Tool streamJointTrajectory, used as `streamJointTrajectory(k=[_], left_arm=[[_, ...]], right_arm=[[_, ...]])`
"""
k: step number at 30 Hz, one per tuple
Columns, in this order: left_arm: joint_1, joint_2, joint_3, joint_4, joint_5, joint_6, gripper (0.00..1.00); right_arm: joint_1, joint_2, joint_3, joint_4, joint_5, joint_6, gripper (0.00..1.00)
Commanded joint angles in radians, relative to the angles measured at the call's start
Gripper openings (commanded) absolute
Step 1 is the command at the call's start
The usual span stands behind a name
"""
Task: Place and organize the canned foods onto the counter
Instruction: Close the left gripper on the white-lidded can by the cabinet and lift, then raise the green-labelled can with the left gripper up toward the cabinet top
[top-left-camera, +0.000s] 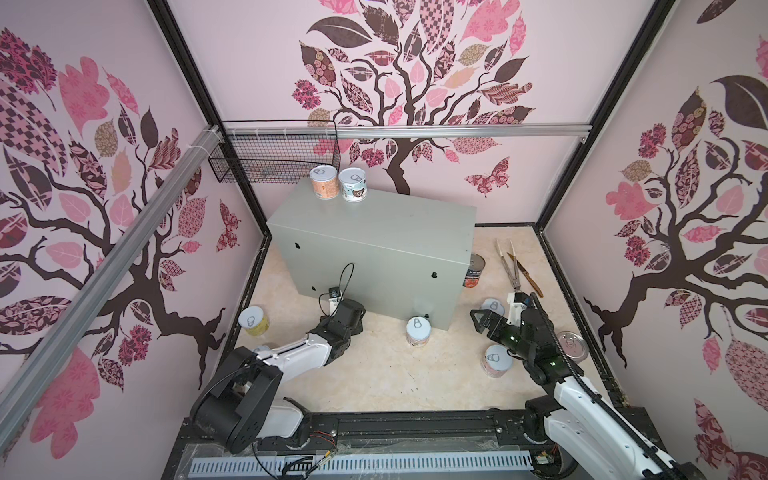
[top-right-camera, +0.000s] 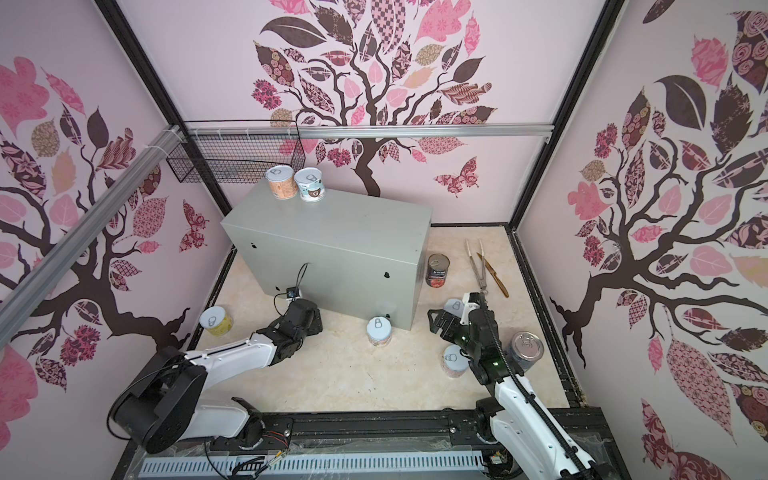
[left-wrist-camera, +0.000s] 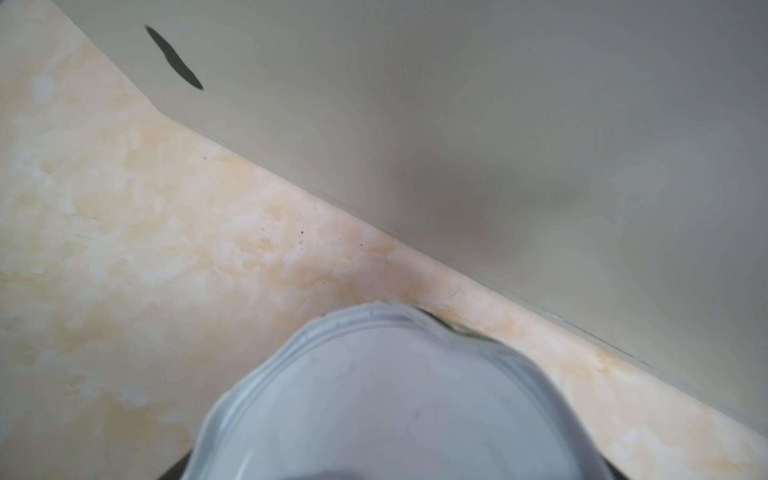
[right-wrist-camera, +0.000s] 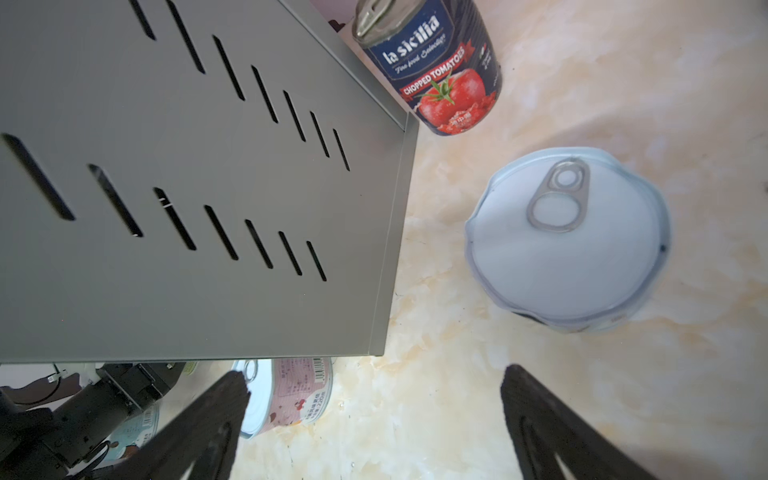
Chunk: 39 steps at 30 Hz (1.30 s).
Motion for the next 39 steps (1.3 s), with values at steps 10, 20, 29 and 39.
streamJointTrajectory(k=[10, 20, 29, 39], left_arm=[[-0.051, -0.366, 0.081, -0.245, -0.021, -0.008, 0.59], [-0.070, -0.601, 0.233, -0.475, -0.015, 0.053, 0.57], [-0.070, -0.644, 0.356, -0.656, 0.035, 0.148, 0.57], [-0.067, -0.532, 0.675, -0.809, 0.035, 0.294, 0.56]], right_arm=[[-0.005, -0.122, 0.020, 0.001, -0.065, 0.066, 1.00], [-0.005, -0.212, 0.076, -0.060, -0.054, 0.082, 1.00], [-0.005, -0.198, 0.172, -0.092, -0.021, 0.039, 1.00], [-0.005, -0.155, 0.209, -0.075, -0.041, 0.015, 1.00]])
